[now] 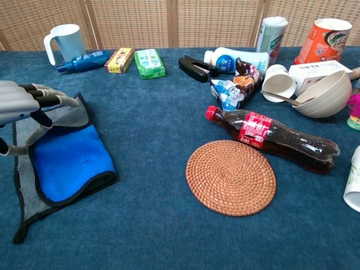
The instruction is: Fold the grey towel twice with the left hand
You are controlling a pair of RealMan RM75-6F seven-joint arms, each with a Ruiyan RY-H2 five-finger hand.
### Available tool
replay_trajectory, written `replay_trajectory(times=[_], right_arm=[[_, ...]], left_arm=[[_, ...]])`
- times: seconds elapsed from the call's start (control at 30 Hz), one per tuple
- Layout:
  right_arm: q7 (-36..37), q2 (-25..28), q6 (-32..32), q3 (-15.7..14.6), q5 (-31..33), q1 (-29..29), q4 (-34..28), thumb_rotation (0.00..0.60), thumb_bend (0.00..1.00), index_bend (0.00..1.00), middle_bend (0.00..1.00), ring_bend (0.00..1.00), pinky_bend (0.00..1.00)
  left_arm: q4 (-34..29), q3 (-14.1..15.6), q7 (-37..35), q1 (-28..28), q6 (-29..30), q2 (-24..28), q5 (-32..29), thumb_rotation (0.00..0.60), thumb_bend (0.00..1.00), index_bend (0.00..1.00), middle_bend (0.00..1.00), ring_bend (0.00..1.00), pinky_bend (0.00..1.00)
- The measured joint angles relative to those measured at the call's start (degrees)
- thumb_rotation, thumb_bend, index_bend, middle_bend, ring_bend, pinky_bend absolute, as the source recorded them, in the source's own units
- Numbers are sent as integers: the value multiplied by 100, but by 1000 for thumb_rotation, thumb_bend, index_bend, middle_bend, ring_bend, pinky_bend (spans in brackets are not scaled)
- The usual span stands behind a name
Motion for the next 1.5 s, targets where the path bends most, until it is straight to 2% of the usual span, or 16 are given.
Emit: replay_trajectory(times=[0.47, 0.83, 1.3, 1.5], right_arm=[[-17, -3, -2, -6, 1, 5, -10, 600, 0, 0, 0, 0, 0], [-48, -8, 8, -21, -31, 7, -23, 600, 0, 0, 0, 0, 0], [-48, 4, 32, -37, -63, -5, -37, 600, 0, 0, 0, 0, 0], [-63, 5, 37, -39, -65, -7, -46, 600, 0, 0, 0, 0, 0]], left_arm=[[121, 55, -230, 261, 35, 2, 170, 600, 369, 653, 0, 0, 99], [165, -19, -293, 336, -30, 27, 166, 600, 369, 640, 0, 0, 100], [273, -56, -477, 417, 68, 36, 367, 600, 375, 366, 0, 0, 106], [359, -94, -477, 403, 160, -4, 516, 600, 376, 305, 0, 0, 123]])
